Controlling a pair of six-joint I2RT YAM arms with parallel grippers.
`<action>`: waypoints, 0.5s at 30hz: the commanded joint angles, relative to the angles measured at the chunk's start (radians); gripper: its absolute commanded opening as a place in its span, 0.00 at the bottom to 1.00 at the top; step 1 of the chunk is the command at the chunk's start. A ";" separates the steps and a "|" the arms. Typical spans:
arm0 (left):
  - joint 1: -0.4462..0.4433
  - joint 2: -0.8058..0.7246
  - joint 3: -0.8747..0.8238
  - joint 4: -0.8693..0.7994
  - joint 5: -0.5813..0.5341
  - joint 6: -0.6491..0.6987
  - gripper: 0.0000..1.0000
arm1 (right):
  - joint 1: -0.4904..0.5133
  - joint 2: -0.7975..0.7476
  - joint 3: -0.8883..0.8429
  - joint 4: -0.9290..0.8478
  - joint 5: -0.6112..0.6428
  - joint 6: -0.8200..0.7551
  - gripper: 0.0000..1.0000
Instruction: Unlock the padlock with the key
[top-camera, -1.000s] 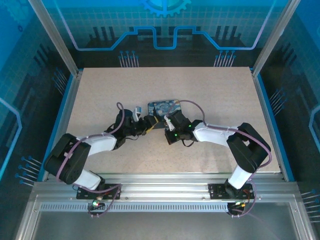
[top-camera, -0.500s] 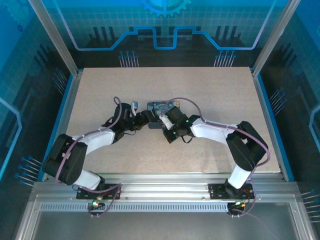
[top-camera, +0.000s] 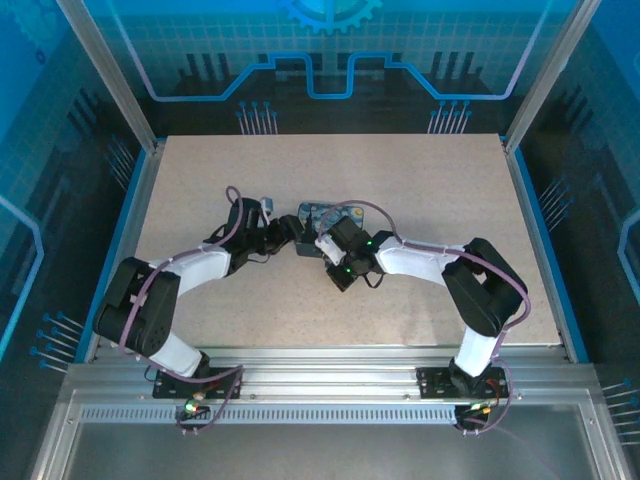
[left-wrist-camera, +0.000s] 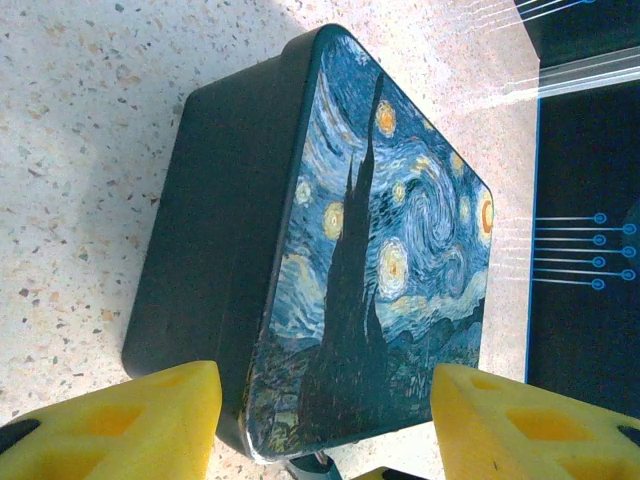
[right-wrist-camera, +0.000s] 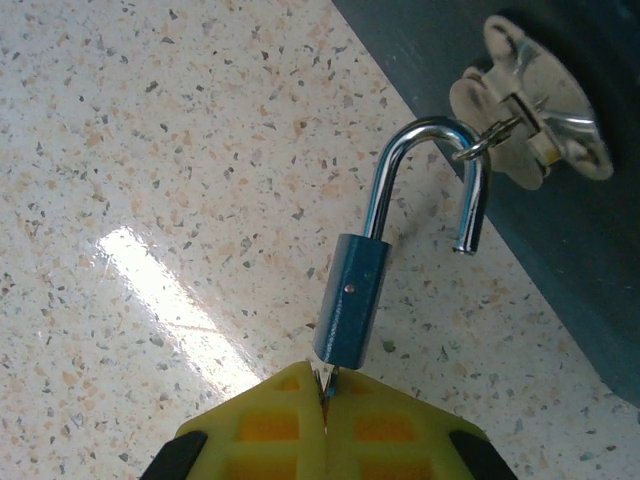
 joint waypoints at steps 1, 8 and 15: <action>0.010 0.016 0.040 -0.032 0.014 0.050 0.57 | 0.013 -0.021 0.026 -0.026 0.021 -0.047 0.00; 0.010 0.058 0.080 -0.051 0.021 0.077 0.56 | 0.016 -0.024 0.031 -0.033 0.026 -0.081 0.00; 0.009 0.089 0.094 -0.035 0.058 0.061 0.55 | 0.021 -0.011 0.044 -0.028 0.053 -0.138 0.00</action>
